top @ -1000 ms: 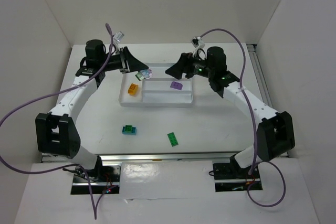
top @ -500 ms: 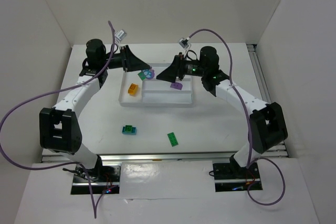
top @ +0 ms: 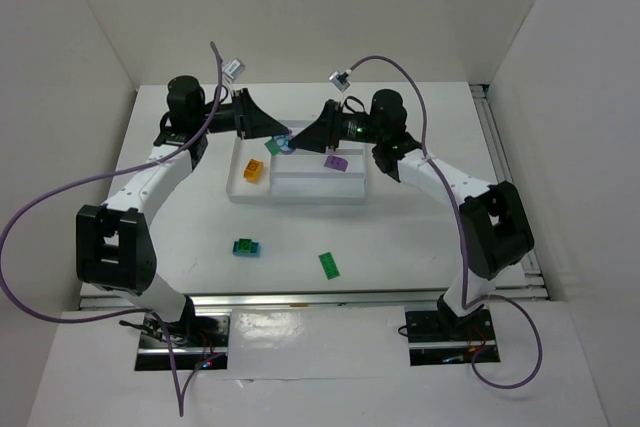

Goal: Sort the legos into containers by color

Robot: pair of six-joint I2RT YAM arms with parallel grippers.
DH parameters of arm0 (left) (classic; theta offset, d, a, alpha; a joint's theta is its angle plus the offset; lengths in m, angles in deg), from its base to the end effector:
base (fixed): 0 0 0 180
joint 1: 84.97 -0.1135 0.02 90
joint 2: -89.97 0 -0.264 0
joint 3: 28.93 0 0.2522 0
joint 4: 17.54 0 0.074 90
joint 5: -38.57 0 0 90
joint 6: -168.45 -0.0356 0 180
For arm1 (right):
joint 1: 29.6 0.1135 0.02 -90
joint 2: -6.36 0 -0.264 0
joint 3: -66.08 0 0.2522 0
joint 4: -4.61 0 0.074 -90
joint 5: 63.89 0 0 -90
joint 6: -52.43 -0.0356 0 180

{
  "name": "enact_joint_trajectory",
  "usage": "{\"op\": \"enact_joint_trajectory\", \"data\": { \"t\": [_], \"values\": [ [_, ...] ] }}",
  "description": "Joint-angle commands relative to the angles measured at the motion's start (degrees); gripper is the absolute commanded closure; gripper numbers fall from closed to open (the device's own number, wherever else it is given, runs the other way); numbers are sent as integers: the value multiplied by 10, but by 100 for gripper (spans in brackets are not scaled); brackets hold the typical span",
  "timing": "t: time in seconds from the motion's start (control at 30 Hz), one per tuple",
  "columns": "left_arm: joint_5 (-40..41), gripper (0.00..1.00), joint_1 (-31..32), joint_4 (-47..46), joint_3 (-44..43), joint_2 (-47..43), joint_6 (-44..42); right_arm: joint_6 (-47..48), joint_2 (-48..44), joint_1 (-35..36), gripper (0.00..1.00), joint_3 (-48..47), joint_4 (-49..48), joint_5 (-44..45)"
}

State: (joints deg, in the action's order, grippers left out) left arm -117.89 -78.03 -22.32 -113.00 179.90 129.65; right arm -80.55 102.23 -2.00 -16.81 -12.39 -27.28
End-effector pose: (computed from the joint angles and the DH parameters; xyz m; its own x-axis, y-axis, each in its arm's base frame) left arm 0.3522 -0.0757 0.3501 -0.7585 -0.2212 -0.6130 0.5858 0.1808 -0.7900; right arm 0.3304 0.2050 0.3261 -0.6267 0.1312 -0.7682 -0.7636 0.0931 0.6389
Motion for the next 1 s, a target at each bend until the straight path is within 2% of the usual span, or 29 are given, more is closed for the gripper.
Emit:
{"op": "enact_joint_trajectory", "data": {
  "t": [0.0,0.27,0.37,0.5,0.63,0.67,0.77,0.8,0.87,0.93,0.97],
  "values": [
    [-17,100,3,-36,6,-5,-9,-25,2,9,38,-29,-82,-7],
    [-12,100,3,-47,11,-11,-4,-39,18,19,40,-35,-86,-23],
    [-12,100,3,-53,4,-11,-4,-33,18,25,33,-35,-75,-23],
    [-12,100,3,-53,-1,-11,-4,-27,18,25,33,-35,-69,-23],
    [-12,100,3,-58,-6,-5,2,-27,18,25,42,-35,-69,-18],
    [-12,100,3,-58,-1,-5,2,-27,18,25,51,-35,-64,-18],
    [-12,100,3,-64,4,-5,7,-27,18,25,65,-29,-64,-18],
    [-12,100,3,-64,4,-5,7,-27,18,25,75,-29,-58,-18],
    [-12,100,3,-64,4,-11,1,-33,23,25,84,-29,-64,-18],
    [6,100,3,-28,-5,-11,-20,-33,23,25,88,-24,-59,-13],
    [16,97,3,1,-14,-11,-35,-33,23,25,90,-17,-59,-6]
  ]
}}
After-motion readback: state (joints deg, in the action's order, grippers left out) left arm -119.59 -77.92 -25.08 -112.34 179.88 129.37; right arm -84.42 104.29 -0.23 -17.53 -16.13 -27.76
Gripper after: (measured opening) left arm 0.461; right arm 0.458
